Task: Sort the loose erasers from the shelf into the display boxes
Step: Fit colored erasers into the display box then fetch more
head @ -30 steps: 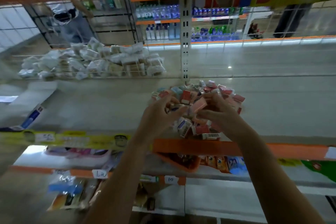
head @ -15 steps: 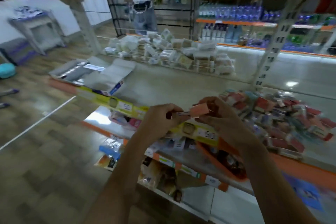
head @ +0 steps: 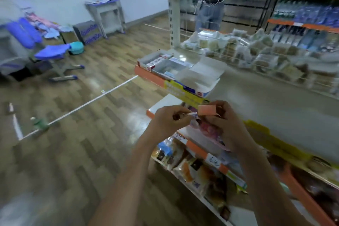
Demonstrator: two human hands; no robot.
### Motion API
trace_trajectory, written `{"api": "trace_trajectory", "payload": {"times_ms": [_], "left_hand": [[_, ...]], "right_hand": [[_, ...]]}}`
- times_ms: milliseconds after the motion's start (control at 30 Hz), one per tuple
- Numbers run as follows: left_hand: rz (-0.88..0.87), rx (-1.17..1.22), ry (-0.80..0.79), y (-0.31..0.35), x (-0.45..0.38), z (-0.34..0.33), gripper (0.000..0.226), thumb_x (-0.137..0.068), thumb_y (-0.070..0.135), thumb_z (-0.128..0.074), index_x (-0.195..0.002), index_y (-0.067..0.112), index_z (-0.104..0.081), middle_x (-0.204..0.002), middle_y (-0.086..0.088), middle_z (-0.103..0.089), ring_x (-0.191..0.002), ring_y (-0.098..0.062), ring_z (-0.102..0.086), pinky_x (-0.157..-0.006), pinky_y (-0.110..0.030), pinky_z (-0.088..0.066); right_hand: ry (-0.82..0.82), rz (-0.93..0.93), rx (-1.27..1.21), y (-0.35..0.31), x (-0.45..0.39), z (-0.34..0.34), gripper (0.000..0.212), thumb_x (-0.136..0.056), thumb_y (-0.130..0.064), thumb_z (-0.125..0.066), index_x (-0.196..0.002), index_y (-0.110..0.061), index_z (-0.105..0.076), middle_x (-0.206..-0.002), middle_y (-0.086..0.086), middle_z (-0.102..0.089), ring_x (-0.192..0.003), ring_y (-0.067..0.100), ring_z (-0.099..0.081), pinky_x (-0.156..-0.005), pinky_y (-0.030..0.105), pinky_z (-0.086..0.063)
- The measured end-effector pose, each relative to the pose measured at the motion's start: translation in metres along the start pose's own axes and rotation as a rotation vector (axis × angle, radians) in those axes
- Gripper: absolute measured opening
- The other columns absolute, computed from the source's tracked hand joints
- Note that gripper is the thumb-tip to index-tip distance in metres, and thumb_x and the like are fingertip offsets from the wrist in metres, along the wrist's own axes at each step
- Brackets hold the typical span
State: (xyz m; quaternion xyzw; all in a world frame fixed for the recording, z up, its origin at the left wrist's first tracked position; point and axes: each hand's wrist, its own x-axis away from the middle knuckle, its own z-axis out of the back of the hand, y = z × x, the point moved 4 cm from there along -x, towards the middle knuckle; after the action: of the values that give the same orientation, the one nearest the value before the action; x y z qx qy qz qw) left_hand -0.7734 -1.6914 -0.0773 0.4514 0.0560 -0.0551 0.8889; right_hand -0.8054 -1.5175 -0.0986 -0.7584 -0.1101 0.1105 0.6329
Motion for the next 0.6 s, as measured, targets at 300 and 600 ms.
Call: {"api": "trace_trajectory", "payload": {"times_ms": [300,600], "left_hand": [[-0.012,0.065,0.147,-0.083,-0.05,0.066,0.02,-0.084,0.026,-0.068,-0.088,0.045,-0.066,-0.074,0.011,-0.066,-0.063,-0.008,-0.054,-0.058,-0.018,-0.042],[-0.007,0.095,0.115,-0.14,-0.165,0.122,0.025,-0.082,0.028,-0.071,-0.099,0.044,-0.063,-0.079,0.026,-0.065,-0.062,0.006,-0.053,-0.051,-0.011,-0.04]], "right_hand": [[-0.068,-0.015,0.074,0.014,-0.095,-0.056,0.03,-0.077,-0.004,-0.071,-0.097,-0.021,-0.057,-0.09,0.004,-0.071,-0.084,0.023,-0.069,-0.071,0.029,-0.056],[-0.078,0.106,0.422,0.0,-0.236,-0.098,0.034,-0.08,-0.003,-0.067,-0.094,-0.028,-0.049,-0.091,0.001,-0.061,-0.083,0.019,-0.065,-0.067,0.029,-0.056]]}}
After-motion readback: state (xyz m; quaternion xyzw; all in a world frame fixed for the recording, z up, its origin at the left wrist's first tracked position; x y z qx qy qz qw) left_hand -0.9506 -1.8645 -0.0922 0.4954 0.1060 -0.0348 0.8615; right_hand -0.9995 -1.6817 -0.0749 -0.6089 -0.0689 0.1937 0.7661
